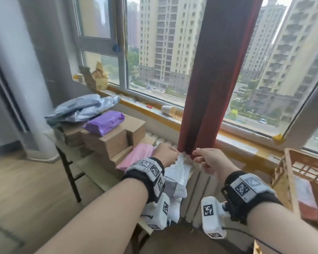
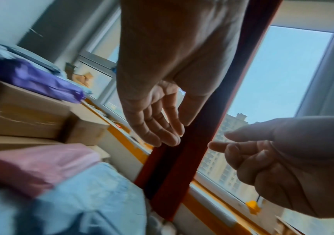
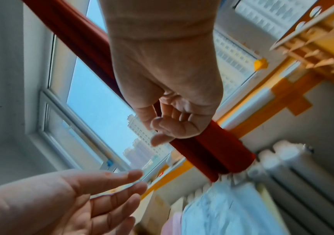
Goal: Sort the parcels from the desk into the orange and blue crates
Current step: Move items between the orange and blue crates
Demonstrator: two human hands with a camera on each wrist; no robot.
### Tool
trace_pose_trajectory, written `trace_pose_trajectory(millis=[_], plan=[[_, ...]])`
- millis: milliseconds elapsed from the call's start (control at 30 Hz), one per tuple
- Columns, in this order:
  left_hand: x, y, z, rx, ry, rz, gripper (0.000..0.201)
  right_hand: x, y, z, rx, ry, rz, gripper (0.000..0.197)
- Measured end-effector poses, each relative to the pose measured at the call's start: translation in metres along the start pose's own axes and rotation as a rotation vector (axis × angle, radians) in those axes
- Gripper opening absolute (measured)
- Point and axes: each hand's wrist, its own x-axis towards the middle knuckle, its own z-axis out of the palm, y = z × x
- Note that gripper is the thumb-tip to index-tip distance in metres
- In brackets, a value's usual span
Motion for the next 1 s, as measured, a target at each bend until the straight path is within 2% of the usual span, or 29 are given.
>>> trace_pose_trajectory(millis=[167,300,400,633,900,1000], plan=[[0.005,-0.042,-0.067,-0.004,0.096,-0.045,0.019,-0.005,0.003,0.067,-0.048,-0.076,-0.031,0.016],[0.019,-0.074,-0.101,-0.018,0.197,-0.111,0.018,-0.003,0.006,0.103,-0.066,-0.110,-0.032,0.016],[0.010,-0.075,-0.119,0.001,0.268,-0.119,0.016,0.005,0.006,0.125,-0.060,-0.133,-0.030,0.015],[0.035,-0.090,-0.146,0.063,0.389,-0.134,0.016,0.031,-0.005,0.165,-0.058,-0.197,-0.035,0.016],[0.102,-0.077,-0.182,0.069,0.414,-0.103,0.022,0.087,-0.042,0.208,-0.031,-0.247,-0.070,0.023],[0.130,-0.071,-0.197,0.103,0.417,-0.072,0.019,0.110,-0.058,0.223,-0.035,-0.259,-0.079,0.023]])
